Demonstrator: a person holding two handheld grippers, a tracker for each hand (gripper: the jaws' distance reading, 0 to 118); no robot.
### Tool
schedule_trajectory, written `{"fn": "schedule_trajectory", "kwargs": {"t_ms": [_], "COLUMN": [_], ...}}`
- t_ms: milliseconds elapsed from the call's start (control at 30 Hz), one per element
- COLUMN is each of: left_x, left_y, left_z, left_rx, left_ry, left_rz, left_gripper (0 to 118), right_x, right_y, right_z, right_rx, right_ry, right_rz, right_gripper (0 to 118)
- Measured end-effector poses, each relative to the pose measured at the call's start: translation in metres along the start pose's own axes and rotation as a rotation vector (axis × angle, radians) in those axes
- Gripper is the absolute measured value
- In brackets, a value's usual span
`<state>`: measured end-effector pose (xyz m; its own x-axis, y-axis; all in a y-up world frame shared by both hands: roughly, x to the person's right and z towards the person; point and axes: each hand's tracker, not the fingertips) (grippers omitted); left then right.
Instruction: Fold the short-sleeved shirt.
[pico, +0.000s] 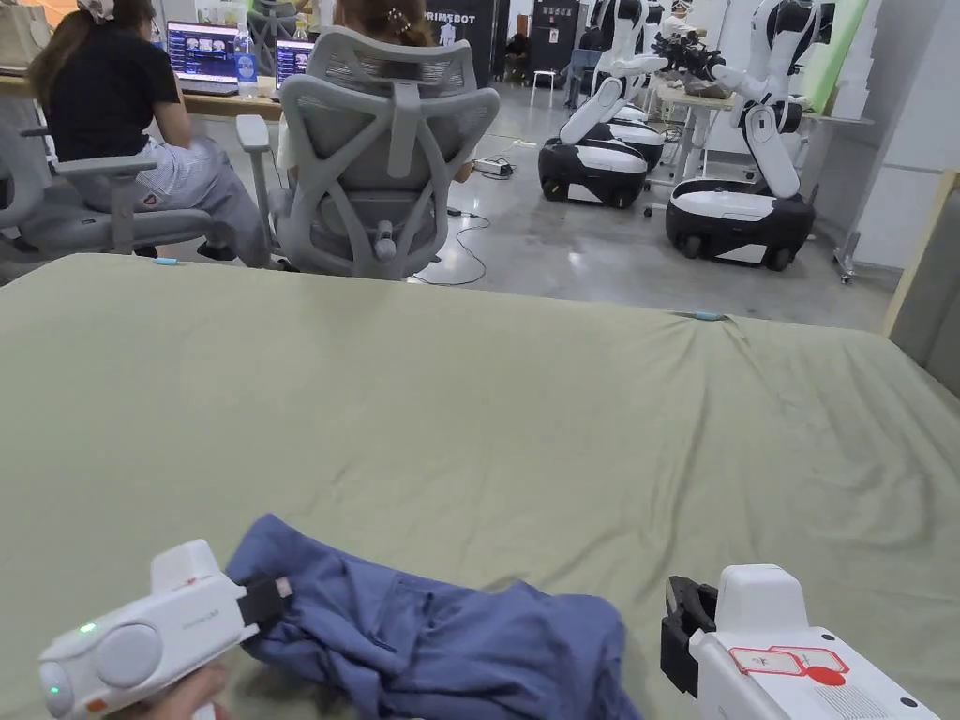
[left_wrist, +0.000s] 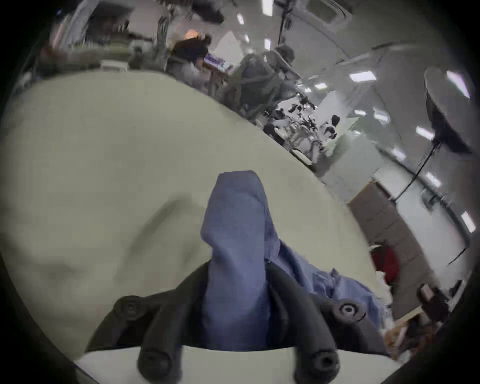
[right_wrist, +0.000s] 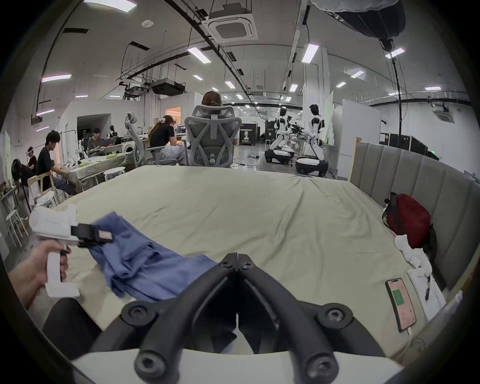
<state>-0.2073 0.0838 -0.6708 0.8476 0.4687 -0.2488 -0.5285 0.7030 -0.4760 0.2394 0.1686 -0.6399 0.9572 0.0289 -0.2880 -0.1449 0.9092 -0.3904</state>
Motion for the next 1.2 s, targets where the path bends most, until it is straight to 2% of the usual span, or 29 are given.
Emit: {"fn": "schedule_trajectory", "kwargs": {"t_ms": [100, 200, 267, 367, 433, 567, 600, 667, 700, 733, 767, 800, 867, 967, 1000, 1033, 1067, 1100, 1133, 1200], "left_x": [0.008, 0.057, 0.101, 0.182, 0.220, 0.246, 0.244, 0.235, 0.234, 0.233, 0.228, 0.223, 0.210, 0.179, 0.169, 0.164, 0.160, 0.156, 0.156, 0.163], "left_y": [0.012, 0.004, -0.010, -0.055, -0.093, -0.148, -0.154, -0.147, -0.141, -0.128, -0.114, -0.100, -0.073, -0.043, -0.039, -0.041, -0.043, -0.046, -0.051, -0.067], "left_z": [0.010, 0.018, 0.019, 0.005, -0.007, -0.042, -0.048, -0.046, -0.040, -0.032, -0.023, -0.016, 0.000, 0.004, -0.002, -0.010, -0.016, -0.023, -0.029, -0.032], "left_rx": [0.031, 0.071, 0.092, 0.057, 0.037, -0.057, -0.073, -0.095, -0.081, -0.091, -0.098, -0.096, -0.078, -0.087, -0.121, -0.154, -0.171, -0.195, -0.224, -0.257], "left_ry": [0.080, 0.067, 0.037, 0.008, -0.009, 0.023, 0.030, -0.006, -0.059, -0.101, -0.171, -0.232, -0.338, -0.421, -0.416, -0.404, -0.384, -0.355, -0.327, -0.340], "left_rz": [-0.127, -0.263, -0.419, -0.795, -0.975, -1.147, -1.155, -1.110, -1.048, -0.987, -0.913, -0.821, -0.644, -0.302, -0.218, -0.173, -0.161, -0.150, -0.137, -0.153], "left_gripper": [13, 13, 13, 13, 12, 12, 15, 35, 57, 74, 86, 91, 91, 90, 84, 71, 46, 14, 14, 0], "right_x": [0.001, 0.004, 0.008, 0.016, 0.021, 0.027, 0.027, 0.027, 0.027, 0.027, 0.027, 0.027, 0.027, 0.023, 0.022, 0.022, 0.021, 0.020, 0.019, 0.019], "right_y": [-0.003, -0.006, -0.006, -0.007, -0.008, -0.013, -0.014, -0.015, -0.016, -0.016, -0.016, -0.016, -0.016, -0.014, -0.014, -0.014, -0.014, -0.014, -0.014, -0.014], "right_z": [0.000, 0.001, 0.003, 0.009, 0.011, 0.014, 0.016, 0.017, 0.017, 0.017, 0.017, 0.015, 0.014, 0.013, 0.012, 0.012, 0.010, 0.009, 0.009, 0.008], "right_rx": [-0.004, -0.009, -0.008, -0.001, 0.001, -0.002, -0.003, -0.005, -0.007, -0.008, -0.008, -0.010, -0.011, -0.008, -0.006, -0.007, -0.010, -0.013, -0.014, -0.016], "right_ry": [0.006, 0.001, -0.004, -0.020, -0.031, -0.045, -0.045, -0.043, -0.042, -0.040, -0.040, -0.038, -0.030, -0.021, -0.017, -0.012, -0.009, -0.006, -0.006, -0.003], "right_rz": [0.003, 0.003, -0.004, -0.014, -0.024, -0.028, -0.026, -0.021, -0.017, -0.013, -0.013, -0.016, -0.020, -0.019, -0.022, -0.025, -0.027, -0.027, -0.026, -0.027], "right_gripper": [0, 0, 0, 0, 0, 0, 0, 0, 0, 0, 0, 0, 0, 0, 0, 0, 0, 0, 0, 0]}}
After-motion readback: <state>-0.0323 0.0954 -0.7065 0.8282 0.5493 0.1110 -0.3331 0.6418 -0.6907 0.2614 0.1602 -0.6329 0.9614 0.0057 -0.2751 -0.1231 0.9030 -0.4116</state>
